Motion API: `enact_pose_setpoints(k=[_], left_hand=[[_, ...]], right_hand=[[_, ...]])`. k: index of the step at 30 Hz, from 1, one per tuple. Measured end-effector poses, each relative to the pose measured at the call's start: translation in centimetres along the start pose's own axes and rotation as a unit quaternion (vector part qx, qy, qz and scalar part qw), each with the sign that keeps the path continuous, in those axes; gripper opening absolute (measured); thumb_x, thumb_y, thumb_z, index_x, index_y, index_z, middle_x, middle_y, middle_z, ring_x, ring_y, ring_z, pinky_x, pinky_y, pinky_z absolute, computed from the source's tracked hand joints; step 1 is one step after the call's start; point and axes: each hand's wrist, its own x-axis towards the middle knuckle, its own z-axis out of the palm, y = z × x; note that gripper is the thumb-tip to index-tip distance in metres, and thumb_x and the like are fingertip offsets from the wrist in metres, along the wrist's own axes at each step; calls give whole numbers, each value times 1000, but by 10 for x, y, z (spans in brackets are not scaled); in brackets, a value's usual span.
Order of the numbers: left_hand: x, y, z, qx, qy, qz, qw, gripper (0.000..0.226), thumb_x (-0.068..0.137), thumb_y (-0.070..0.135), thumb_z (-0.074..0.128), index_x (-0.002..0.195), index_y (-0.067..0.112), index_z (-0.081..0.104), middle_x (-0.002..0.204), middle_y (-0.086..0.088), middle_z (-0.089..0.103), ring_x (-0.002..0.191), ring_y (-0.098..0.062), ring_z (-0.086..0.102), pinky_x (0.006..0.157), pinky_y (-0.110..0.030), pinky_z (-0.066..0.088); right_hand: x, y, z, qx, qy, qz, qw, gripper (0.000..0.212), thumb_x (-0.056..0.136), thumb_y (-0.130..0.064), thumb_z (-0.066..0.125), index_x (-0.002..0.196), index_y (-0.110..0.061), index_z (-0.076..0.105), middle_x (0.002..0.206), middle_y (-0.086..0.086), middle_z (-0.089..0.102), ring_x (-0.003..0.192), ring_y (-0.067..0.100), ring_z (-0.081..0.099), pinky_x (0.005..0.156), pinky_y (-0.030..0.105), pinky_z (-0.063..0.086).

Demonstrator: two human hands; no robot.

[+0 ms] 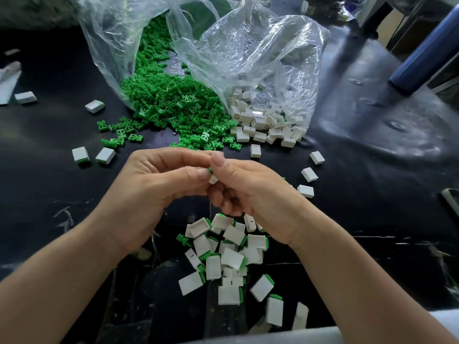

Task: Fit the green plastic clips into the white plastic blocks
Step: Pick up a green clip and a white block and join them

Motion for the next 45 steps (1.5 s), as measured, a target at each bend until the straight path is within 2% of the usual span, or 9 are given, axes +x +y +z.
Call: enact_pose_setpoints(k=[3, 8, 16, 26, 32, 36, 39, 43, 45], left_hand=[[0, 0, 0, -17, 7, -5, 1000, 21, 64, 4, 59, 82, -4, 67, 75, -14, 72, 60, -28, 66, 61, -27, 56], [-1, -3, 3, -10, 12, -4, 1000, 20, 62, 2, 65, 80, -7, 67, 63, -18, 66, 51, -28, 60, 54, -27, 53], [0, -6, 3, 1, 37, -44, 998, 13, 61, 4, 62, 68, 3, 73, 97, -7, 73, 70, -19, 70, 62, -23, 54], [0, -6, 4, -30, 42, -49, 997, 16, 60, 2, 60, 61, 9, 74, 97, -6, 73, 76, -19, 71, 63, -22, 55], [0, -7, 4, -47, 43, -46, 997, 17, 60, 0, 59, 60, 9, 74, 93, -5, 74, 77, -18, 71, 63, -23, 55], [0, -6, 2, -49, 33, -43, 997, 20, 46, -3, 71, 64, 6, 74, 93, -7, 74, 73, -20, 70, 63, -25, 56], [1, -7, 1, -38, 26, -50, 998, 19, 52, -7, 68, 68, 3, 73, 88, -12, 73, 66, -25, 67, 60, -27, 56], [1, -5, 0, -43, 13, -52, 998, 14, 62, 6, 65, 73, 1, 73, 79, -23, 70, 62, -32, 67, 58, -32, 56], [1, -5, 0, -32, 29, -44, 998, 11, 62, 7, 68, 72, 6, 74, 74, -18, 71, 63, -27, 68, 59, -28, 57]], right_hand=[[0, -1, 1, 0, 4, -1, 1000, 34, 92, -38, 38, 70, -15, 49, 58, -4, 49, 50, 6, 40, 47, 15, 31], [-1, 2, 4, -43, 22, -9, 999, 39, 94, -39, 34, 65, -19, 53, 61, -3, 54, 51, 7, 44, 48, 11, 36], [3, 6, 3, -71, 45, 0, 996, 34, 93, -35, 43, 64, -21, 51, 58, -7, 50, 49, 4, 41, 51, 15, 33], [4, 11, 7, -111, 82, -22, 990, 38, 94, -33, 45, 58, -27, 49, 44, -17, 43, 49, 1, 36, 55, 23, 26], [3, 10, 9, -136, 91, -41, 986, 37, 95, -32, 45, 59, -29, 48, 42, -24, 47, 43, -8, 42, 48, 12, 28], [3, 9, 9, -145, 92, -39, 984, 35, 94, -39, 42, 61, -30, 50, 49, -17, 48, 52, -1, 44, 58, 20, 34], [4, 10, 9, -131, 84, -30, 987, 36, 94, -43, 39, 63, -27, 51, 59, -12, 49, 59, 6, 44, 65, 31, 37], [5, 10, 6, -147, 86, -30, 985, 46, 85, -58, 32, 60, -28, 54, 51, -13, 52, 50, -1, 46, 60, 23, 36], [5, 9, 3, -184, 108, -43, 976, 54, 74, -67, 26, 58, -24, 56, 48, -12, 53, 46, -1, 46, 57, 22, 37]])
